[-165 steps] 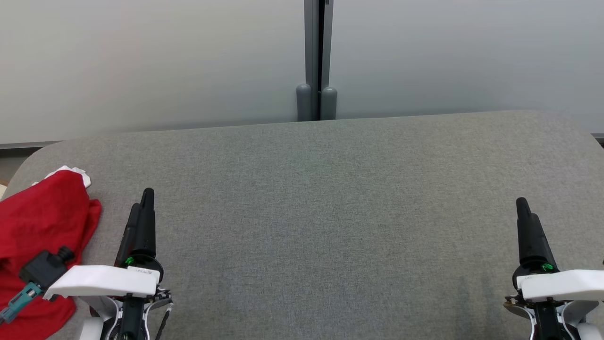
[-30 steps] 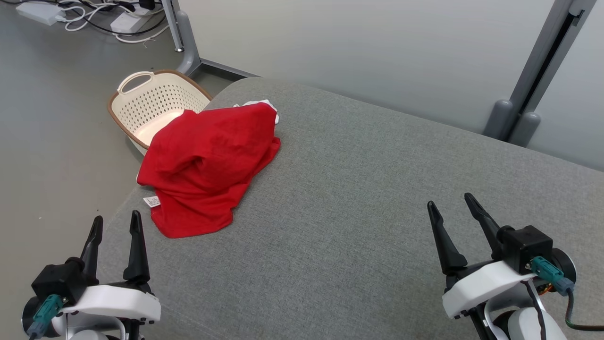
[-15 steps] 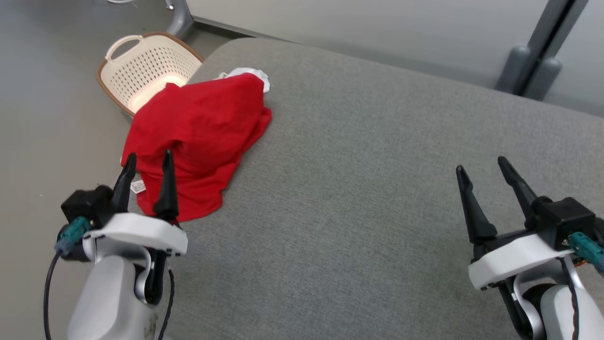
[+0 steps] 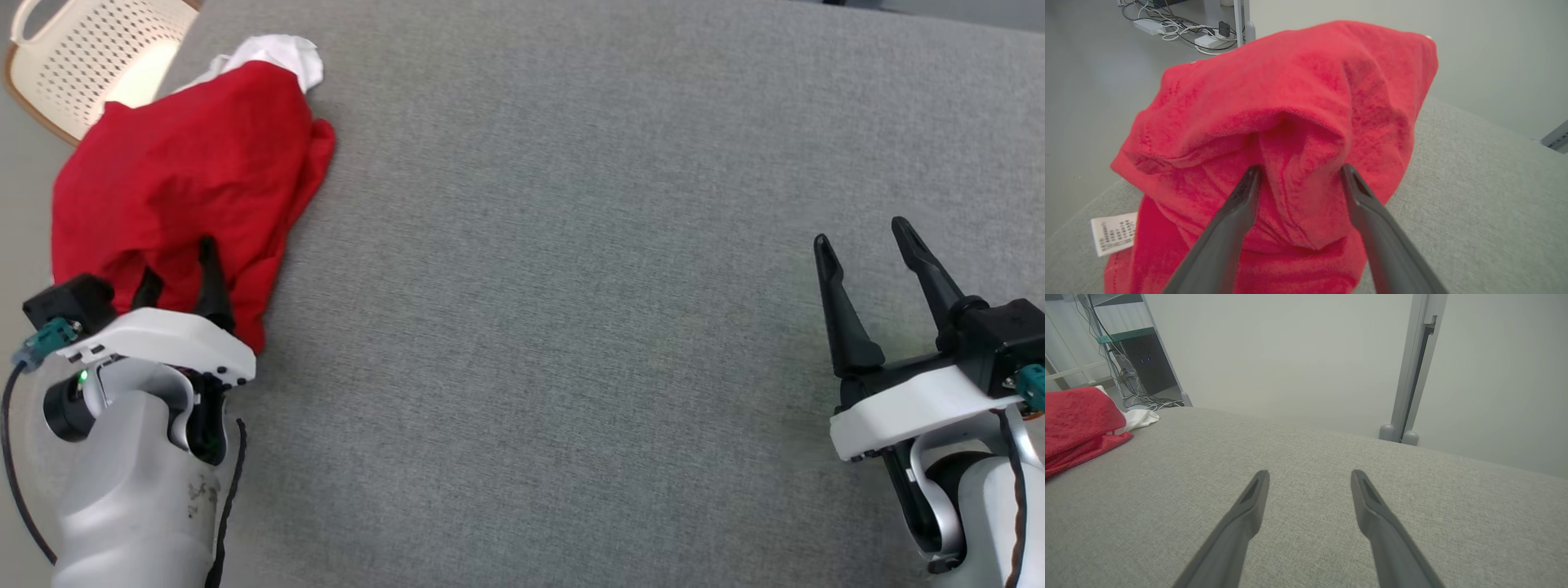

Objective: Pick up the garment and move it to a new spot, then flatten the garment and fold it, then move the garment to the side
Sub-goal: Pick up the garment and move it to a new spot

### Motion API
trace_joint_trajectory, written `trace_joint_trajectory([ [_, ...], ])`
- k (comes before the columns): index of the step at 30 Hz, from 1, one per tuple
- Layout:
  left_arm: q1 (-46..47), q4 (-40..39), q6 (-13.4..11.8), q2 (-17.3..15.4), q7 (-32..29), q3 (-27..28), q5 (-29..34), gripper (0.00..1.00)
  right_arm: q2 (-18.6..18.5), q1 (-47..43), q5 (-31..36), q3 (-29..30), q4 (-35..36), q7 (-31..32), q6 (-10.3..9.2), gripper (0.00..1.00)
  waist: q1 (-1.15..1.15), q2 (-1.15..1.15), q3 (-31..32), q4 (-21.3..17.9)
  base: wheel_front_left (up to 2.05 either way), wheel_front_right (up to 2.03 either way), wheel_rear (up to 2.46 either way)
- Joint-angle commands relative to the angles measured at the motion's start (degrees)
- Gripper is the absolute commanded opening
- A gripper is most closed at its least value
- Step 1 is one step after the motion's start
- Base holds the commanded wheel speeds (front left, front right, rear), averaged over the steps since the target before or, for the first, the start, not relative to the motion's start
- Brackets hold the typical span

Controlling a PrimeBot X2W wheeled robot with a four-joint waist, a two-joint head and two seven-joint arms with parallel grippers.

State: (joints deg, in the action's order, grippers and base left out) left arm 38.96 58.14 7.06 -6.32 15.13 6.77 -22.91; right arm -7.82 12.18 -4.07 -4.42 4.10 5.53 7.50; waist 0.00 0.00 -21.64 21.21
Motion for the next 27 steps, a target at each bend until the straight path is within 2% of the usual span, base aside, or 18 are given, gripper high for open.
trace_joint_trajectory([
  [1,1.4,-0.4,0.2,-0.7,0.0,0.6,0.0,0.25,-0.1,0.9,0.1,0.3,-0.2,-0.4,-0.02,1.00,0.00,0.00,-1.1,-0.9,0.00,0.00,0.00],
  [2,1.4,-1.2,0.2,-1.1,0.0,0.8,0.4,0.00,0.0,0.9,0.1,0.5,-0.3,-0.5,-0.02,1.00,0.00,0.00,-1.1,-0.8,0.00,0.00,0.00],
  [6,-1.0,-7.2,0.0,-1.3,0.0,1.6,3.8,0.00,0.4,0.6,-0.1,0.8,-1.3,-0.9,-0.02,1.00,0.00,0.00,0.4,-0.4,0.00,0.00,0.00],
  [12,-6.6,-18.4,0.1,-0.5,0.0,2.8,7.9,0.00,1.4,-1.9,-1.0,1.0,-3.7,-2.1,-0.02,1.00,0.00,0.00,6.5,0.1,0.00,0.00,0.00],
  [21,-19.5,-29.9,0.5,0.6,0.0,-2.7,13.0,0.00,3.6,-9.4,-2.7,1.0,-6.7,-4.3,-0.02,1.00,0.00,0.00,19.4,-0.1,0.00,0.00,0.00],
  [27,-25.1,-36.5,0.3,1.4,-0.6,-5.8,13.5,0.00,4.3,-12.9,-3.3,0.4,-5.6,-4.7,-0.02,1.00,0.00,0.00,23.0,-1.7,0.00,0.00,0.00],
])
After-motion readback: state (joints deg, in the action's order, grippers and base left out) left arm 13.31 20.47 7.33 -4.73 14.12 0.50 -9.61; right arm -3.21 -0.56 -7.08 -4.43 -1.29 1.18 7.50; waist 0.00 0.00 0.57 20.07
